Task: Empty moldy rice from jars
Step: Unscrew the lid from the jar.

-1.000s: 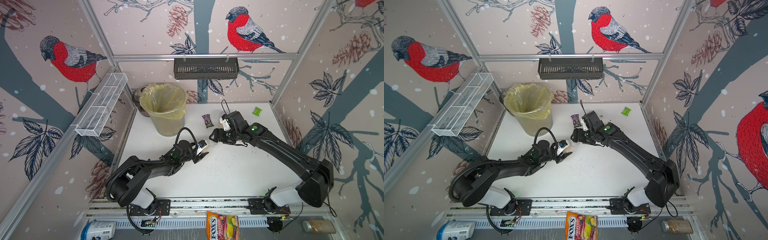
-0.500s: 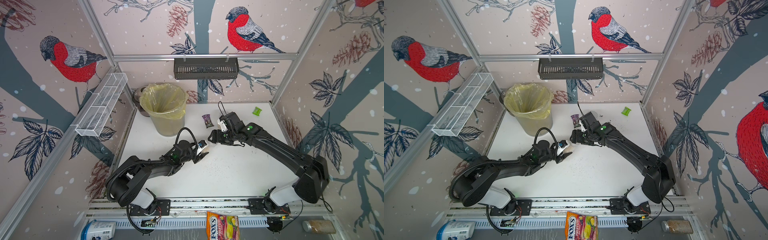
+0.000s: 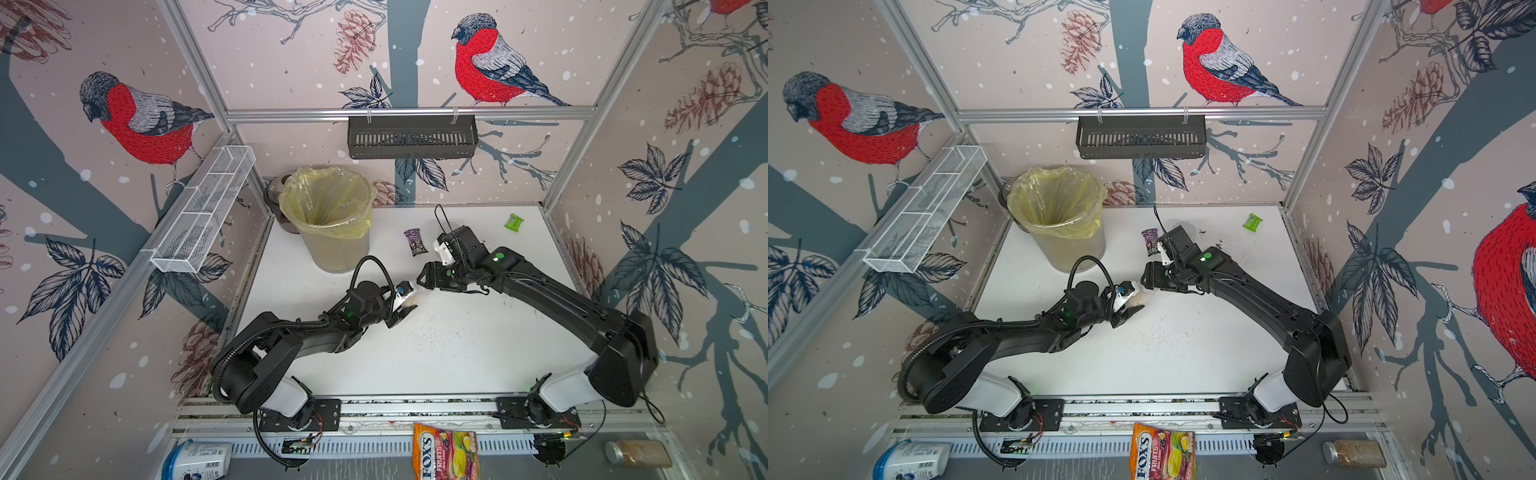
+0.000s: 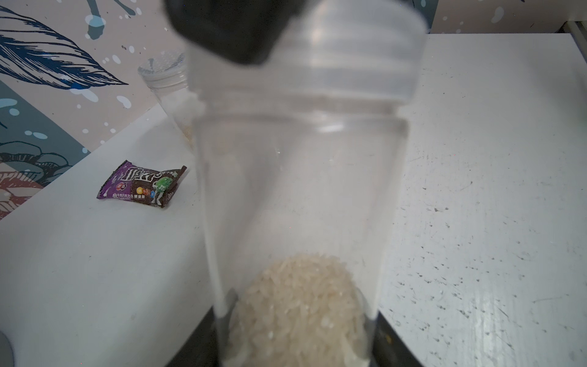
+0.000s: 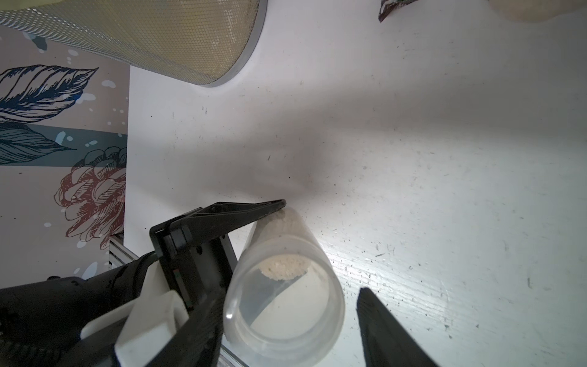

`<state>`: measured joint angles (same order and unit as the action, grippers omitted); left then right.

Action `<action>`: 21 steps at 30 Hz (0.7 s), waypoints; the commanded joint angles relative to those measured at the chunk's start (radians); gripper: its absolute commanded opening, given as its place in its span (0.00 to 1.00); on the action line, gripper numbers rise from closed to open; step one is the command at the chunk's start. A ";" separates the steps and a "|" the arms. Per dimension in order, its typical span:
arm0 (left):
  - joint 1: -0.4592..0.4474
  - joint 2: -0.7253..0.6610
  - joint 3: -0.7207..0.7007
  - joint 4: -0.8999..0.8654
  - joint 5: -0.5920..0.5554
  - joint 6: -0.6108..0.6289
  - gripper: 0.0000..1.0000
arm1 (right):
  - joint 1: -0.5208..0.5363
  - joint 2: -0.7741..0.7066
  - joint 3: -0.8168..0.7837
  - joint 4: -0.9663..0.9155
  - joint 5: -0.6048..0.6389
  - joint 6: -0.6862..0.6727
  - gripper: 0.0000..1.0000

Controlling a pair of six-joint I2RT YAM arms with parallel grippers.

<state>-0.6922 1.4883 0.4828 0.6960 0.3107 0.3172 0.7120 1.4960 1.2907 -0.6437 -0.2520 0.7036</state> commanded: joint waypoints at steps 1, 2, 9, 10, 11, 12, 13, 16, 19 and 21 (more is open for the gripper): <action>0.000 -0.002 0.000 0.054 0.008 0.008 0.00 | 0.002 0.001 0.000 0.018 -0.013 -0.015 0.65; -0.001 -0.003 0.000 0.054 0.008 0.008 0.00 | 0.003 0.001 -0.003 0.019 -0.017 -0.016 0.63; 0.000 -0.006 0.001 0.055 0.008 0.006 0.00 | 0.005 0.007 -0.015 0.029 -0.042 -0.028 0.57; 0.000 -0.005 0.000 0.056 0.008 0.006 0.00 | 0.004 0.008 -0.016 0.027 -0.041 -0.032 0.56; 0.000 -0.005 -0.001 0.057 0.008 0.006 0.00 | 0.005 0.009 -0.015 0.025 -0.043 -0.040 0.55; 0.000 -0.005 0.000 0.054 0.008 0.006 0.00 | 0.003 0.012 -0.013 0.022 -0.046 -0.050 0.53; 0.000 -0.005 0.000 0.055 0.010 0.006 0.00 | 0.002 0.017 -0.013 0.017 -0.050 -0.062 0.52; 0.000 -0.008 -0.008 0.064 0.016 0.004 0.00 | -0.012 0.032 -0.001 -0.007 -0.069 -0.101 0.45; 0.010 -0.013 -0.028 0.088 0.039 -0.006 0.00 | -0.037 0.039 0.009 -0.014 -0.139 -0.159 0.40; 0.031 -0.008 -0.051 0.124 0.076 -0.023 0.00 | -0.042 0.044 0.029 -0.033 -0.196 -0.230 0.38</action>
<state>-0.6792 1.4834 0.4503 0.7151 0.3279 0.3130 0.6758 1.5345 1.2976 -0.6476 -0.3698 0.5831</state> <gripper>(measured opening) 0.551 0.550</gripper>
